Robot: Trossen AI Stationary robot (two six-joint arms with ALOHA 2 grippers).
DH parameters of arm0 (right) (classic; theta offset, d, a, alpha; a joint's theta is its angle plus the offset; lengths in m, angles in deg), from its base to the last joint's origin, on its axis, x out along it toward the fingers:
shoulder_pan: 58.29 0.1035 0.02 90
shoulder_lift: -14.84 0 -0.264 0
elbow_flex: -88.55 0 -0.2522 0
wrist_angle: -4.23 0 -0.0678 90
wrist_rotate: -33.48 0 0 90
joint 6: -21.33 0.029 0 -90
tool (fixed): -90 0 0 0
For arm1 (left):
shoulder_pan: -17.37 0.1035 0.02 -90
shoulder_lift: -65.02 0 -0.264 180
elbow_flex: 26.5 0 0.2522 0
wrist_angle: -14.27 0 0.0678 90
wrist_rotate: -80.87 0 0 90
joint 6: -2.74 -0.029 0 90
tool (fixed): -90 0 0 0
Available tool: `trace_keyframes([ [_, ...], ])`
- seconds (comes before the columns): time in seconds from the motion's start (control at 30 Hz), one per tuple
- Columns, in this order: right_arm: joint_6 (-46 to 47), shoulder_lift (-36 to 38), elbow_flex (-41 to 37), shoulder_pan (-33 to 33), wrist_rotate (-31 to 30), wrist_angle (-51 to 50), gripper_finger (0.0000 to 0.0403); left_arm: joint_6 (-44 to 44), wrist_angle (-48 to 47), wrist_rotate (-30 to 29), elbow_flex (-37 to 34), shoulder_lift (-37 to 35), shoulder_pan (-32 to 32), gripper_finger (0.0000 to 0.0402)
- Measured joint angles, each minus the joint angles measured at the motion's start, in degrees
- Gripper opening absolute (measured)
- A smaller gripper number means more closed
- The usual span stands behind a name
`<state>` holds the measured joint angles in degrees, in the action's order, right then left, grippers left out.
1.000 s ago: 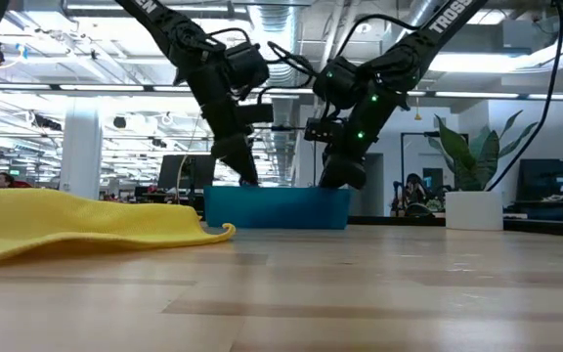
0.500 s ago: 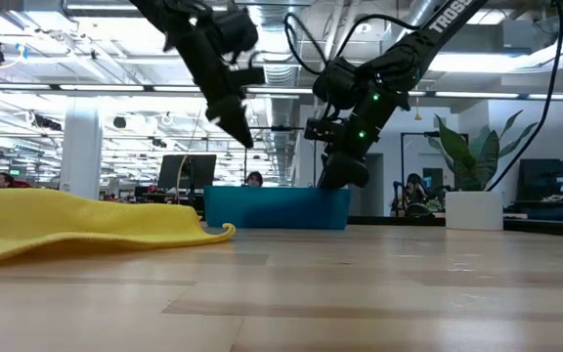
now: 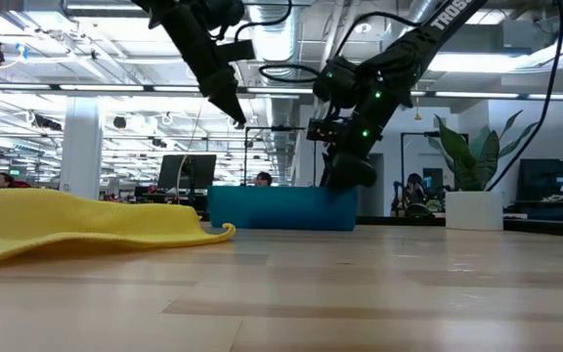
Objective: Roll microfiber towels into tight, uniform cylinder then place into a basket
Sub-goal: Put the rolled blue microfiber cloth into the blue bin, then roll the yellow microfiber cloth
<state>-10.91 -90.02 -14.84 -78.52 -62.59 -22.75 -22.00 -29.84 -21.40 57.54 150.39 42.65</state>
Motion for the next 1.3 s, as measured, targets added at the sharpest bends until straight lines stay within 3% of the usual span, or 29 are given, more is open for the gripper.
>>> trace_keyframes([
  [0.27,0.7,3.5,0.4,0.3,-2.9,-1.5,0.0221,0.4,-0.2,-0.2,0.0,0.0,0.0,0.0132],
  [0.47,2.0,10.9,0.6,0.3,-4.7,-5.4,0.0194,2.9,-2.6,-0.1,0.0,-1.4,-0.7,0.0132],
  [0.67,10.1,18.2,0.6,1.7,-3.7,-13.9,0.0165,9.5,-5.0,4.6,-3.0,-3.1,-3.2,0.0132],
  [0.8,14.6,19.3,0.6,4.7,1.0,-16.5,0.0155,14.4,-5.4,4.8,-7.0,-3.1,-7.2,0.0132],
  [0.97,16.5,19.3,-1.2,9.9,1.5,-15.5,0.0149,21.9,-2.2,5.0,-12.6,-3.1,-15.3,0.0132],
  [1.3,18.8,19.3,-5.2,16.3,1.6,-9.8,0.0137,38.5,15.0,6.6,-22.7,-2.8,-30.9,0.0132],
])
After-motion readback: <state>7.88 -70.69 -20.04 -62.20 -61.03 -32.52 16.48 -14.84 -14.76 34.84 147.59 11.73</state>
